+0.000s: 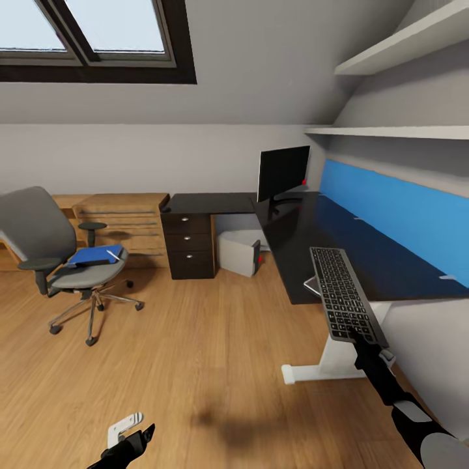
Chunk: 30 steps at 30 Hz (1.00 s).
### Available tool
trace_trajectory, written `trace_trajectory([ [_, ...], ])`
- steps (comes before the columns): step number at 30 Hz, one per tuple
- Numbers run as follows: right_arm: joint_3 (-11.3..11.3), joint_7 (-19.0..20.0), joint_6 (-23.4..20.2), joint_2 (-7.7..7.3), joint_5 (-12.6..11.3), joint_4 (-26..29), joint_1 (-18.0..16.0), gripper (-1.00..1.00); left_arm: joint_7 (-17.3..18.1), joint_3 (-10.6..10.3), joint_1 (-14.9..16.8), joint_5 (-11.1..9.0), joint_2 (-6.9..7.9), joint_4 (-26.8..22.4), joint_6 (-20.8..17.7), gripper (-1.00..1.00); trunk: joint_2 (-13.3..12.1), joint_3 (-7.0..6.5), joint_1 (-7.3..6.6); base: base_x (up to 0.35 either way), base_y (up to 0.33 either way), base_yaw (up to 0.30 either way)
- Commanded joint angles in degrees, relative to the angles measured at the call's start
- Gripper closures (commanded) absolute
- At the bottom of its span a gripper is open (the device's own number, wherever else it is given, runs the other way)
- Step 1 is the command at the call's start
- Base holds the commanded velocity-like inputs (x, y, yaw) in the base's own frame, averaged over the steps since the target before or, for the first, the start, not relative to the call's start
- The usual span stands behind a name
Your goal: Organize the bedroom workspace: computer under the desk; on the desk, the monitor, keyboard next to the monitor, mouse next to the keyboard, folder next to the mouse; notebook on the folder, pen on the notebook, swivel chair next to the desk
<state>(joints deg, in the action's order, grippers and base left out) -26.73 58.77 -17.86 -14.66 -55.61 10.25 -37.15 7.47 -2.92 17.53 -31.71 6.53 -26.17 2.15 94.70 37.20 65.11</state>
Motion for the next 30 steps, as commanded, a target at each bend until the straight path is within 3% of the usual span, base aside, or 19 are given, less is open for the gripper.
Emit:
trace_trajectory([
  [1,0.13,0.23,-0.59,-0.02,-0.56,-0.06,-0.03,1.0,0.1,-0.32,0.02,-0.55,0.02,0.06,0.22,-1.0,-0.39,-0.13,-0.23,0.0,0.0,0.0],
  [7,0.24,-0.23,-0.58,0.09,-0.53,-0.09,-0.03,1.0,0.08,-0.3,0.05,-0.58,0.01,0.06,0.22,-1.0,-2.8,-1.21,-1.55,0.0,0.0,0.0],
  [18,0.67,-4.77,-0.61,0.24,-0.46,1.08,-0.03,1.0,0.09,-0.32,0.05,-0.42,-0.02,0.21,0.22,-1.0,-7.21,-3.18,-3.97,0.0,0.0,0.0],
  [22,2.93,-6.49,-0.67,0.31,-0.21,2.94,-0.03,1.0,0.16,-0.4,0.05,-0.29,-0.02,0.79,0.22,-1.0,-8.81,-3.9,-4.84,0.0,0.0,0.0],
  [26,5.17,-7.65,-0.51,0.39,-0.14,3.87,-0.03,1.0,0.23,-0.41,0.0,-0.26,-0.01,0.97,0.26,-1.0,-8.81,-3.9,-4.84,0.0,0.0,0.0],
  [30,5.97,-8.0,-0.49,0.52,-0.12,4.69,-0.03,1.0,0.26,-0.42,0.04,-0.27,0.04,1.08,0.29,-1.0,-8.81,-3.9,-4.84,0.0,0.0,0.0],
])
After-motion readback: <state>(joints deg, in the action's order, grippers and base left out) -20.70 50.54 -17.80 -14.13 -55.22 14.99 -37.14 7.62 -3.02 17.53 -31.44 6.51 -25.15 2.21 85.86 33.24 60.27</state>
